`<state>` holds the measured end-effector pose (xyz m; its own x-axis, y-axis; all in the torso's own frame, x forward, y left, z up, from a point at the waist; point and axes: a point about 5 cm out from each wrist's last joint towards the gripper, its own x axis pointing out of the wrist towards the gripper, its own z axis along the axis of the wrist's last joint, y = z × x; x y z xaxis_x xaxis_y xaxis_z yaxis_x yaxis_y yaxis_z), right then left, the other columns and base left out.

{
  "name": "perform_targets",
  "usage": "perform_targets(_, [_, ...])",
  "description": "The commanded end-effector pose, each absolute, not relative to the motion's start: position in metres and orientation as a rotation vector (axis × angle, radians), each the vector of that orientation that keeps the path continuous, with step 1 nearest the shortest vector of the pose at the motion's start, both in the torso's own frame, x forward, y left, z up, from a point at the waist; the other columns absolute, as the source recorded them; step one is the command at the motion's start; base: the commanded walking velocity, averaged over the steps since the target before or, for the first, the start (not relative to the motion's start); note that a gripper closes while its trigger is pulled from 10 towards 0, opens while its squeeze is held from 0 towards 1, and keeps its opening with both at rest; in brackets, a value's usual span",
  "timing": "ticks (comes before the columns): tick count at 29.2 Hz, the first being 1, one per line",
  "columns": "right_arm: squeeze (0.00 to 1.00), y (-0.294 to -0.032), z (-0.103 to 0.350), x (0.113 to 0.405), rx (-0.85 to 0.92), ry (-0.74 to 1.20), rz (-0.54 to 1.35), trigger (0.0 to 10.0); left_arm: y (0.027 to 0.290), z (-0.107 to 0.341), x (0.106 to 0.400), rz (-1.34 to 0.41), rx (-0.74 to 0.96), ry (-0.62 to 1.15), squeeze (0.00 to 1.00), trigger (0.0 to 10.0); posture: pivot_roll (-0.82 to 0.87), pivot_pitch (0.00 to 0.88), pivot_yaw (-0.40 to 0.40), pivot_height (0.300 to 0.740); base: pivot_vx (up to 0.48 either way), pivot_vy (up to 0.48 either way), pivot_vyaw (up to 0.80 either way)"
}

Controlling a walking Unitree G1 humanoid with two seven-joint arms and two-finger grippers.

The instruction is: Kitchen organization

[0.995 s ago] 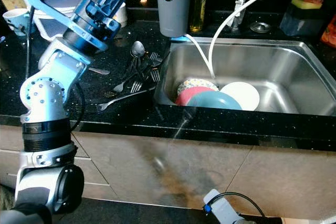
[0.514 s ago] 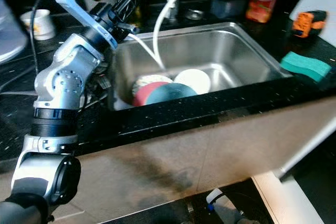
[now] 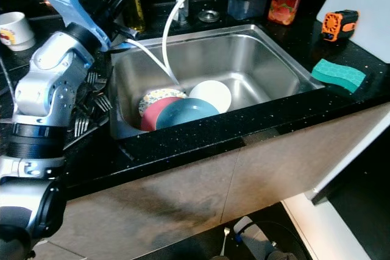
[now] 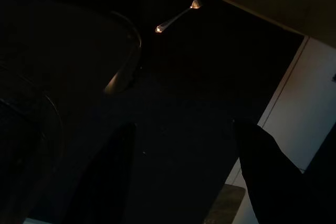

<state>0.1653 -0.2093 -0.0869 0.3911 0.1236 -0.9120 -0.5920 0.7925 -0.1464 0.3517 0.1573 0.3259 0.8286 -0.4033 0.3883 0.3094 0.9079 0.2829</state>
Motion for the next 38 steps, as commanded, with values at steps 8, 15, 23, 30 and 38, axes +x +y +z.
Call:
perform_targets(8, [0.0, -0.207, -0.088, 0.164, -0.507, 1.089, 0.496, 10.0, 0.193, 0.309, 0.346, -0.254, 0.685, -0.208, 0.0, 10.0, 0.04, 0.0, 0.032, 0.74, 0.0, 0.0, 0.0])
perform_targets(15, [0.0, -0.207, -0.088, 0.164, -0.511, 1.092, 0.502, 10.0, 0.21, 0.28, 0.327, -0.301, 0.768, 0.067, 1.0, 10.0, 0.05, 0.0, 0.027, 0.74, 0.0, 0.0, 0.0])
perform_targets(23, [0.0, -0.206, -0.088, 0.165, -0.515, 1.093, 0.51, 10.0, 0.251, 0.268, 0.316, -0.229, 0.882, 0.259, 1.0, 10.0, 0.06, 0.0, 0.028, 0.74, 0.0, 0.0, 0.0])
perform_targets(30, [0.0, -0.206, -0.087, 0.166, -0.514, 1.09, 0.507, 10.0, 0.24, 0.263, 0.323, -0.212, 0.66, 0.213, 1.0, 10.0, 0.05, 0.0, 0.03, 0.74, 0.0, 0.0, 0.0])
perform_targets(38, [0.0, -0.207, -0.087, 0.167, -0.515, 1.088, 0.504, 10.0, 0.237, 0.237, 0.337, -0.153, 0.434, 0.265, 0.0, 10.0, 0.05, 0.0, 0.027, 0.74, 0.0, 0.0, 0.0])
